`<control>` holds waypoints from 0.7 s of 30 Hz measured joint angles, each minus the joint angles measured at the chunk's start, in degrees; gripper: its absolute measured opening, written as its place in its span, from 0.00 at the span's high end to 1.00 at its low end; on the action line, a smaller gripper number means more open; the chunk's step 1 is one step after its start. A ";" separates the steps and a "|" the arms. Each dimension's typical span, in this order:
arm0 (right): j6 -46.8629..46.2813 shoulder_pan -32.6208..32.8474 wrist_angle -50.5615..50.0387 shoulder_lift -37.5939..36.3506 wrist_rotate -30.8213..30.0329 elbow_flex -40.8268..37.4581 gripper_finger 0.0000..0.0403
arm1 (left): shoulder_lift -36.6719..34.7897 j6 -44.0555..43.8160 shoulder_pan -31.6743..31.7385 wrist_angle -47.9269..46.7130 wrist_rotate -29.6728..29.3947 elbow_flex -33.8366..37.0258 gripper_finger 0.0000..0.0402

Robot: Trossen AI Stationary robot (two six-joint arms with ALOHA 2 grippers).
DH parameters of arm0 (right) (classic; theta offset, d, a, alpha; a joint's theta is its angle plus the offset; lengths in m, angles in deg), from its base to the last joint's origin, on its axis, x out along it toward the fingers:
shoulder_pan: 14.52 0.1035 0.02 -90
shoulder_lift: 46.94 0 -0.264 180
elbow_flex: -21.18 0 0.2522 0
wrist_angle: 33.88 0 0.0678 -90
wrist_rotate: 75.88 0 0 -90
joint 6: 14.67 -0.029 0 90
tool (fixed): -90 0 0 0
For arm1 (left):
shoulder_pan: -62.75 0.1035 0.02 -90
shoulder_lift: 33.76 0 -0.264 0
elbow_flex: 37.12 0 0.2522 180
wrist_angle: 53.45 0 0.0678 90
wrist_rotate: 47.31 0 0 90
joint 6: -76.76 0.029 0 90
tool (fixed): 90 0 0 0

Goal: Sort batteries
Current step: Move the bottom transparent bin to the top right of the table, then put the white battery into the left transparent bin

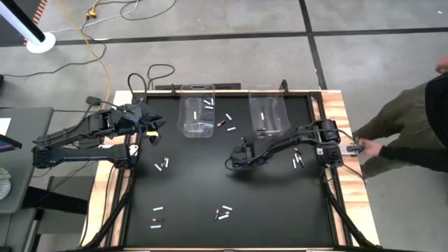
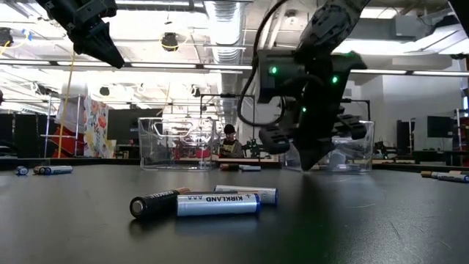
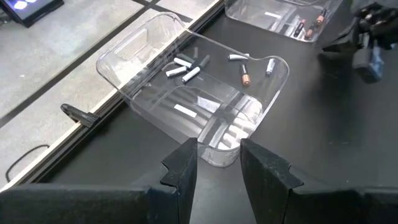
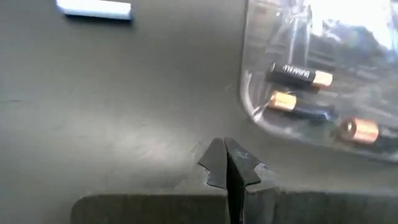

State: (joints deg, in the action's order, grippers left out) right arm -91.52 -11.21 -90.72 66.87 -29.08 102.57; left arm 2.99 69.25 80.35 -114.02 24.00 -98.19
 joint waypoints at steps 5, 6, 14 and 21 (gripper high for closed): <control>0.17 1.79 -1.37 -3.78 -0.26 0.09 0.98 | -0.02 0.00 0.00 0.00 0.00 0.00 0.71; 0.17 2.14 -2.20 -4.73 -0.28 0.09 0.98 | 0.00 0.00 0.00 0.00 0.01 0.00 0.71; 0.80 6.57 -7.93 -13.11 -0.37 0.13 0.98 | -0.02 0.00 0.00 0.00 0.03 0.00 0.71; 0.77 11.00 -5.94 -17.15 -0.05 0.15 0.97 | -0.02 0.31 0.00 0.00 0.04 0.00 0.71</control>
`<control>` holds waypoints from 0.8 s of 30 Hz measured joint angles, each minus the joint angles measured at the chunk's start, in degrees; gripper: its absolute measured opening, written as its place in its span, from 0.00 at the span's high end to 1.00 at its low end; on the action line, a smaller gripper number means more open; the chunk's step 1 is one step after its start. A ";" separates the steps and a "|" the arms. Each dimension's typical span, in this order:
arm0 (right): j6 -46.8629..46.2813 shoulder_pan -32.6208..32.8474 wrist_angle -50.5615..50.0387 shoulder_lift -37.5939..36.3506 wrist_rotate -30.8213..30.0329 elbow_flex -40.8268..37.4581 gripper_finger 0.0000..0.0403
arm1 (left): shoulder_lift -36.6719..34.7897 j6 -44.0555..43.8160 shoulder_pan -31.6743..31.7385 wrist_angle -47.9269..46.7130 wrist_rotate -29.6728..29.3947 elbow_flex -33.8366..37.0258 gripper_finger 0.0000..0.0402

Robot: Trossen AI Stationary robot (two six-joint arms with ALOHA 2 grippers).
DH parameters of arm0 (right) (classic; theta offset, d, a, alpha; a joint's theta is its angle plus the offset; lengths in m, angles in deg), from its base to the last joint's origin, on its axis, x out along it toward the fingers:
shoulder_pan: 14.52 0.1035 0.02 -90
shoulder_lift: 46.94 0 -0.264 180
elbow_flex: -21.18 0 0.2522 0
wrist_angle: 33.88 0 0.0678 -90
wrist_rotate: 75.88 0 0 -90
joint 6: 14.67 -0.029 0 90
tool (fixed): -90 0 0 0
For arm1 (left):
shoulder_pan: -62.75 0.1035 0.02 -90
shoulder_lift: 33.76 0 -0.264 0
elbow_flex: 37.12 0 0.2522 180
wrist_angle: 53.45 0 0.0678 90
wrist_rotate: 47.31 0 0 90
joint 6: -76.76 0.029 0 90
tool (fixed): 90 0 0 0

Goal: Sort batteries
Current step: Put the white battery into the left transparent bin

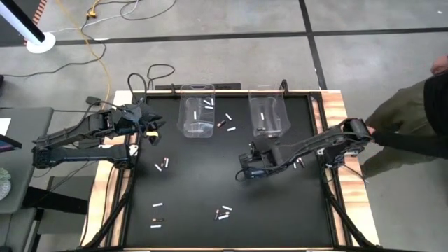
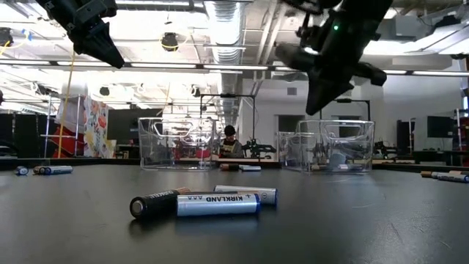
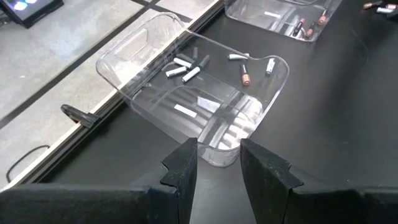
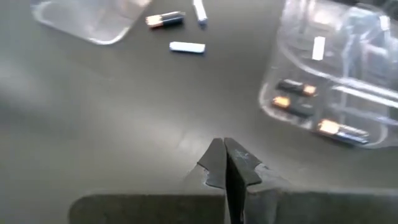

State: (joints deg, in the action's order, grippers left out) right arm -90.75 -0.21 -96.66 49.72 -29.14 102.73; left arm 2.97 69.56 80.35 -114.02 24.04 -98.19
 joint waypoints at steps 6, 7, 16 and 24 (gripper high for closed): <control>0.96 1.60 9.78 0.93 1.27 0.04 0.87 | 0.01 0.56 0.00 -0.02 0.02 0.00 0.71; 2.26 1.79 11.83 1.20 1.31 0.04 0.84 | 0.02 0.56 0.02 -0.02 0.02 0.00 0.71; 18.14 1.21 26.89 9.67 1.30 0.09 0.58 | 0.02 0.59 0.00 -0.44 0.15 0.00 0.71; 27.16 -2.21 31.78 17.20 1.42 0.98 0.39 | 0.00 0.59 0.00 -3.39 0.68 0.00 0.71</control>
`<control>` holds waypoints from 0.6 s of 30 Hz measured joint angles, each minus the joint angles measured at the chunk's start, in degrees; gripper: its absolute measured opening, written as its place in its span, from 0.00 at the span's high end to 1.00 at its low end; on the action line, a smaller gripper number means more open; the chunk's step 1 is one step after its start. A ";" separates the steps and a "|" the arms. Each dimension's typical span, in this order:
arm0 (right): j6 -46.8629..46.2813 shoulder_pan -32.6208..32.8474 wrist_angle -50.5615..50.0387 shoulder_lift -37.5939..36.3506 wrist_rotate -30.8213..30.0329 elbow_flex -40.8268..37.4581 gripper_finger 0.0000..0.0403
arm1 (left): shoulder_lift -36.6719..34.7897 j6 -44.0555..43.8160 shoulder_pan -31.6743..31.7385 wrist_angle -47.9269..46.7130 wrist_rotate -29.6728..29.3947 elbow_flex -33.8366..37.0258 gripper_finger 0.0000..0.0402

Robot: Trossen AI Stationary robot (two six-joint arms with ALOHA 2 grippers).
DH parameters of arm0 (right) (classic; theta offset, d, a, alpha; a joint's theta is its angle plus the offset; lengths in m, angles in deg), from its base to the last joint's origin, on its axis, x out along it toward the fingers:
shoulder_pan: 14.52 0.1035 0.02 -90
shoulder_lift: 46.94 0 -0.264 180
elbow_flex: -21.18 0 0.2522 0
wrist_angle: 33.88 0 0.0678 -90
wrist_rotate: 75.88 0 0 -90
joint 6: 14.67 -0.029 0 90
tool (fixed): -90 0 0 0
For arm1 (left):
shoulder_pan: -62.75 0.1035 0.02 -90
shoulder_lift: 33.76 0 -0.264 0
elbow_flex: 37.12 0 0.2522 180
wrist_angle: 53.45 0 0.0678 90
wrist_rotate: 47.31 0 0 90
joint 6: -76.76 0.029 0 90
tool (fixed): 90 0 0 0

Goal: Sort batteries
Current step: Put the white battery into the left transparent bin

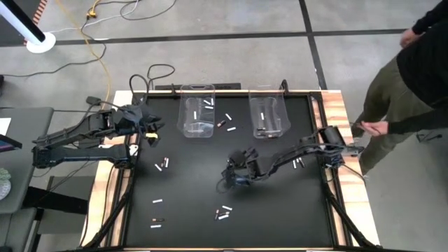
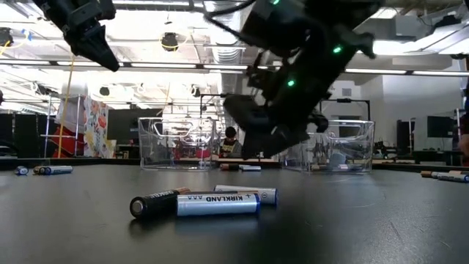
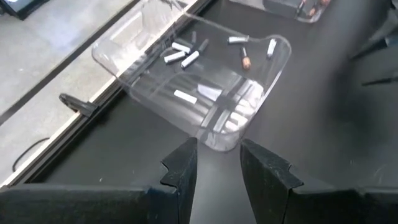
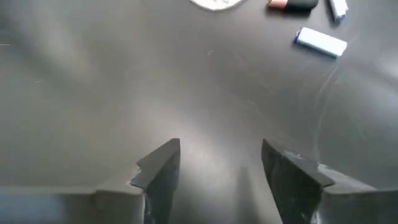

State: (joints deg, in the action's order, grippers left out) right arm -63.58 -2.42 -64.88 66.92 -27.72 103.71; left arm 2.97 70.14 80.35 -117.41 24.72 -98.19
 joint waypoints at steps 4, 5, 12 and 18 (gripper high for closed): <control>9.94 -3.58 -1.88 -0.43 4.84 4.63 0.38 | 0.00 -0.06 0.00 -1.50 0.04 0.00 0.71; 13.13 -4.71 -3.29 -0.58 6.84 6.37 0.39 | 0.00 -0.09 0.00 -1.72 0.06 0.00 0.71; 28.11 -14.35 -25.22 -0.26 21.86 23.48 0.43 | 0.00 -0.15 0.00 -1.89 0.11 0.00 0.71; 41.08 -22.93 -35.45 -0.22 30.88 30.99 0.43 | 0.00 -0.26 0.00 -1.85 0.11 0.00 0.71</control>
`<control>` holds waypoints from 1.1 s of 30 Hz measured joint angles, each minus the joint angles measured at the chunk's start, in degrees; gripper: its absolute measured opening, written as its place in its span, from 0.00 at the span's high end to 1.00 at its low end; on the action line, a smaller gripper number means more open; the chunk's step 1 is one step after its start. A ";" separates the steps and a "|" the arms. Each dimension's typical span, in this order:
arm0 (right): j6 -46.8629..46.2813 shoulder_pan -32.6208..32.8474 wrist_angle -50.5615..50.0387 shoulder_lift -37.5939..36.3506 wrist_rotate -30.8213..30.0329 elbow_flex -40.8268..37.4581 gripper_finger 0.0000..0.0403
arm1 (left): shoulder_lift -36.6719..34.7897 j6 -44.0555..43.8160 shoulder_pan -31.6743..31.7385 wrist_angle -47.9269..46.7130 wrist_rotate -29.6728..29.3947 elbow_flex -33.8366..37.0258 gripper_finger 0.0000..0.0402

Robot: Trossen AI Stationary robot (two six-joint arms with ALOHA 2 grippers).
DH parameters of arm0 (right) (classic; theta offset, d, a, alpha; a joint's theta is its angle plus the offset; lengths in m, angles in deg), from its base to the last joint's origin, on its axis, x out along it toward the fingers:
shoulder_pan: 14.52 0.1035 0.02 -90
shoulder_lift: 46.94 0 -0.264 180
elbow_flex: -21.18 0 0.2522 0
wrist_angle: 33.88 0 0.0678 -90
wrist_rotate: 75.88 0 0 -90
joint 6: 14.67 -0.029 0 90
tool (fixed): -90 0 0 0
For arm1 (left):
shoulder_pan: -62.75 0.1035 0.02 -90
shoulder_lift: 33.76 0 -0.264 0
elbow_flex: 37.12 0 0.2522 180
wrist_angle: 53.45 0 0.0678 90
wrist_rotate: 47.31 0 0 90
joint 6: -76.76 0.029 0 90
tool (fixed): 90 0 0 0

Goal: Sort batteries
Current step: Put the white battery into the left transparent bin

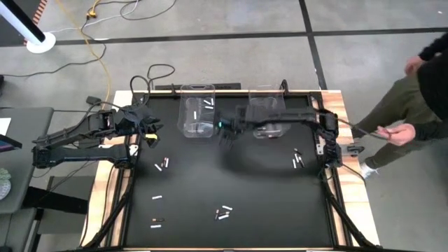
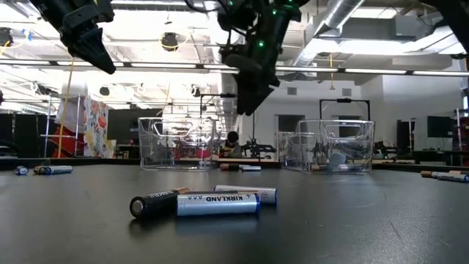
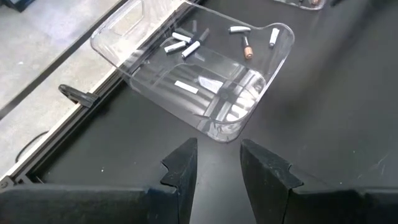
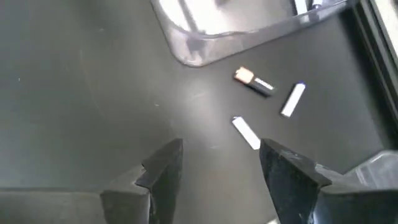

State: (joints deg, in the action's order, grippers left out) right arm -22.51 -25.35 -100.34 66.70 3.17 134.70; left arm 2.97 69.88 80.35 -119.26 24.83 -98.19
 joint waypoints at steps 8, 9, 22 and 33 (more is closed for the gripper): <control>13.48 -6.63 -2.21 0.07 6.33 0.20 0.43 | 0.00 -0.79 0.00 0.04 0.00 0.00 0.71; 14.23 -6.81 -2.13 0.07 6.77 0.20 0.43 | 0.00 -0.81 0.00 0.07 0.00 0.00 0.71; 23.79 -7.20 -4.27 12.26 6.37 5.91 0.43 | 0.00 -2.30 0.04 0.52 -0.31 0.00 0.71; 31.14 -9.64 -8.77 20.02 6.39 11.49 0.44 | 0.01 -3.41 0.04 0.50 -0.40 0.00 0.71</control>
State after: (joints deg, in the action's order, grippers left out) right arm 8.63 -34.99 -109.10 86.72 9.56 146.19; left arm 2.97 66.47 80.40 -118.76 24.43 -98.19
